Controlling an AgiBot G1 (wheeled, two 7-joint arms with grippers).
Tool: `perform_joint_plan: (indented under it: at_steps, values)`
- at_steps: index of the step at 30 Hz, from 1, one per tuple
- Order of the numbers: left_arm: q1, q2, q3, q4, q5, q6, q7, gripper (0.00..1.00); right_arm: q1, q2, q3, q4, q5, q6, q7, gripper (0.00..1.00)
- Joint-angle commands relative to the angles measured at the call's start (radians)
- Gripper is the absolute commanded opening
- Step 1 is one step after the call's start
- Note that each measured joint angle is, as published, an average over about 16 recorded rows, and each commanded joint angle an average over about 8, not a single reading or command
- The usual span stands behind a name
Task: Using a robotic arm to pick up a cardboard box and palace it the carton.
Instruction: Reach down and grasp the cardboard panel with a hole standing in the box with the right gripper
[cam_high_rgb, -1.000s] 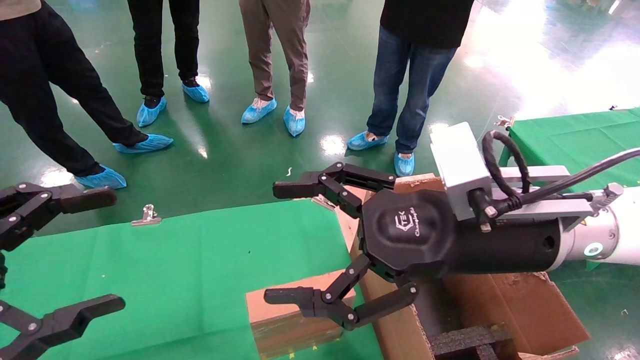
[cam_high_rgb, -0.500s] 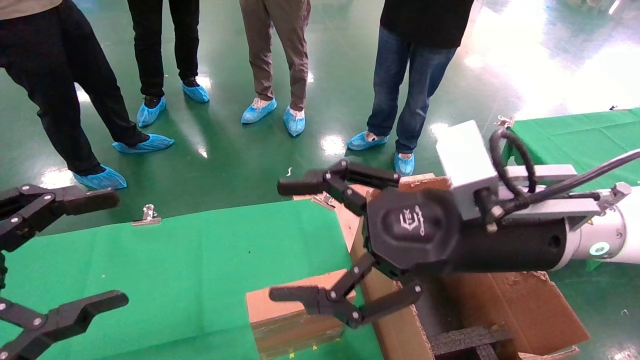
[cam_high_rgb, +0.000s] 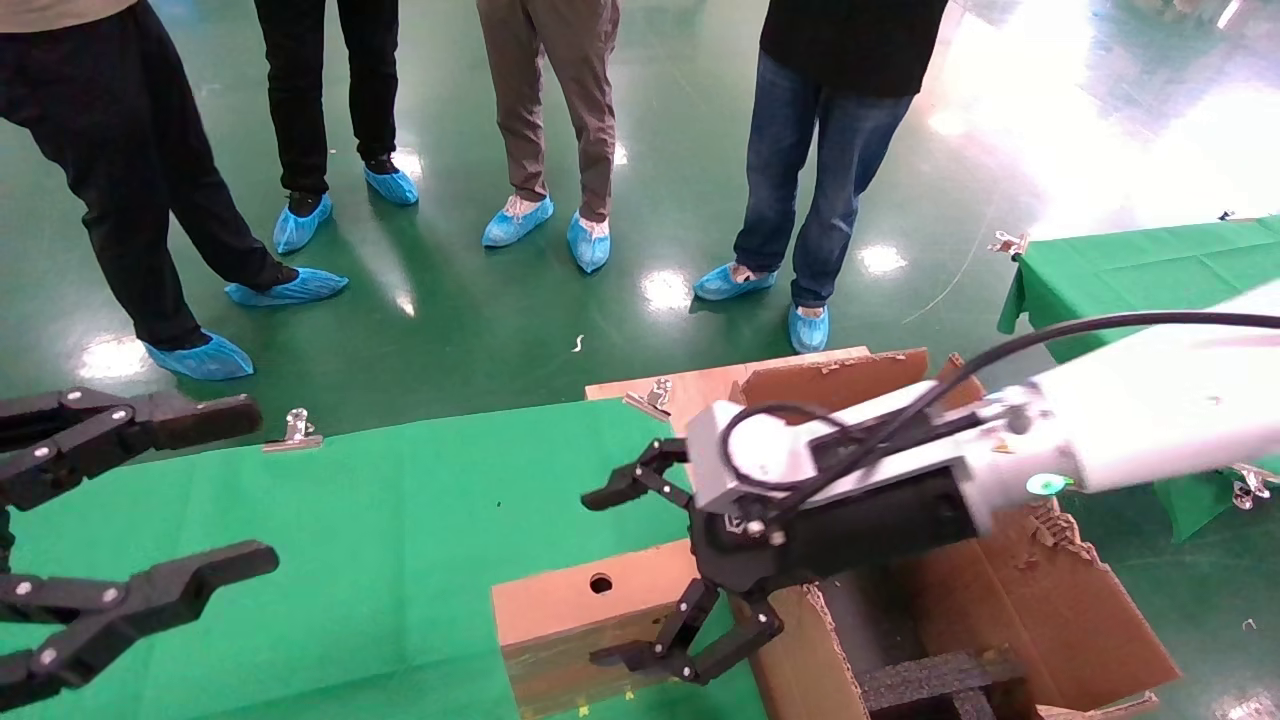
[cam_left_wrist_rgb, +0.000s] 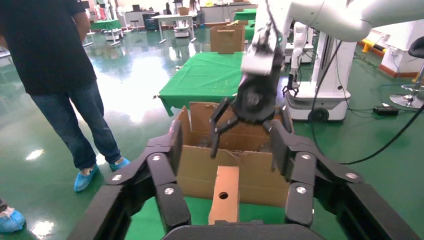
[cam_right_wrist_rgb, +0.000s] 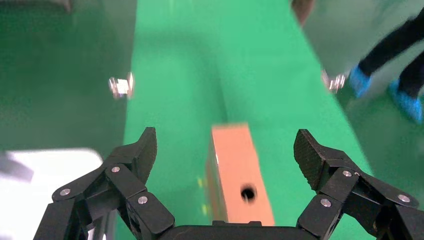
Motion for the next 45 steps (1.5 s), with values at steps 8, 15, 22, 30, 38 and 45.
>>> perform_joint_plan:
  at_steps: [8, 15, 22, 30, 38, 45]
  values:
    - [0.000, 0.000, 0.000, 0.000, 0.000, 0.000, 0.000, 0.00, 0.132, -0.099, -0.160, -0.057, -0.171, -0.010, -0.024, 1.00]
    - [0.000, 0.000, 0.000, 0.000, 0.000, 0.000, 0.000, 0.00, 0.217, -0.174, -0.273, -0.101, -0.267, -0.007, -0.041, 1.00]
    - [0.000, 0.000, 0.000, 0.000, 0.000, 0.000, 0.000, 0.00, 0.281, -0.239, -0.379, -0.143, -0.340, -0.010, -0.072, 1.00]
    - [0.000, 0.000, 0.000, 0.000, 0.000, 0.000, 0.000, 0.38, 0.317, -0.277, -0.465, -0.174, -0.357, -0.003, -0.106, 0.94]
    - [0.000, 0.000, 0.000, 0.000, 0.000, 0.000, 0.000, 1.00, 0.330, -0.291, -0.498, -0.194, -0.361, 0.000, -0.119, 0.04]
    - [0.000, 0.000, 0.000, 0.000, 0.000, 0.000, 0.000, 1.00, 0.329, -0.290, -0.496, -0.193, -0.359, 0.000, -0.119, 0.00]
